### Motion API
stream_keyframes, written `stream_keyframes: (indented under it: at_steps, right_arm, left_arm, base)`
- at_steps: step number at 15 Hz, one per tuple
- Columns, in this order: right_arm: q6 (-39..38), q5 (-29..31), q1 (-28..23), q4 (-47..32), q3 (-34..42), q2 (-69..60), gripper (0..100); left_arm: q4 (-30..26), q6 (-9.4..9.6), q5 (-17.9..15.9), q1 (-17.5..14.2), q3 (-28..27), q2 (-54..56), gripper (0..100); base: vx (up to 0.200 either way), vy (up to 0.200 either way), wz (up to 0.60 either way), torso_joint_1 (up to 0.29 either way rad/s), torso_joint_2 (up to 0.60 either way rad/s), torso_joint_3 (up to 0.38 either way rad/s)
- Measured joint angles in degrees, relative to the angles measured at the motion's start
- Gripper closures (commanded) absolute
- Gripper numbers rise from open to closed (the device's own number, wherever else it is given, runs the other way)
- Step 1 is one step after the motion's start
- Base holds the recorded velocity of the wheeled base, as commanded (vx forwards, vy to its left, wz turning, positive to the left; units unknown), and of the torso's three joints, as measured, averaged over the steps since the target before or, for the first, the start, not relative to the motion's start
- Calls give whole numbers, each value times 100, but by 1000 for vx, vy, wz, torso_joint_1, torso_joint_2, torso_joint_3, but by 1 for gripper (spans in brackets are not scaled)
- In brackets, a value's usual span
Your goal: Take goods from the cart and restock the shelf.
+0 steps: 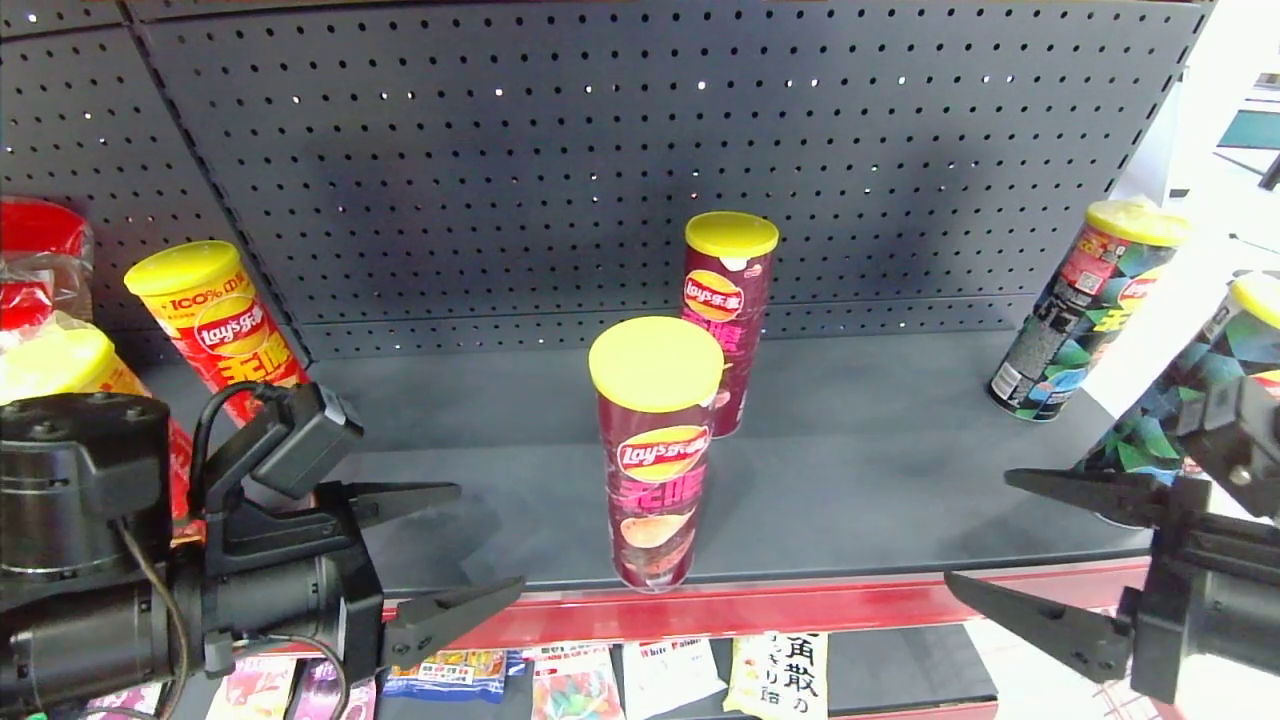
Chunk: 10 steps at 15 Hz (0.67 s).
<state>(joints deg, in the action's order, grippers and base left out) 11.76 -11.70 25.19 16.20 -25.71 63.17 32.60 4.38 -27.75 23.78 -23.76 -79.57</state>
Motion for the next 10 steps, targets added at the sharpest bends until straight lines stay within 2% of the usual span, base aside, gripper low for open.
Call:
stream_keyframes:
  at_steps: [4,7,10]
  right_arm:
    - [-351,238,-457,2,289,-739,0]
    - [-495,221,-962,18,308,-924,0]
    - [-547,196,-1078,7,330,-984,0]
  left_arm:
    - [-6,350,71,35,-239,-393,0]
    - [-4,410,79,55,-449,-681,0]
    - [-2,416,77,63,-612,-877,0]
  base:
    - [0,0,0,0,0,0]
    - [0,0,0,0,0,0]
    - [0,0,0,0,0,0]
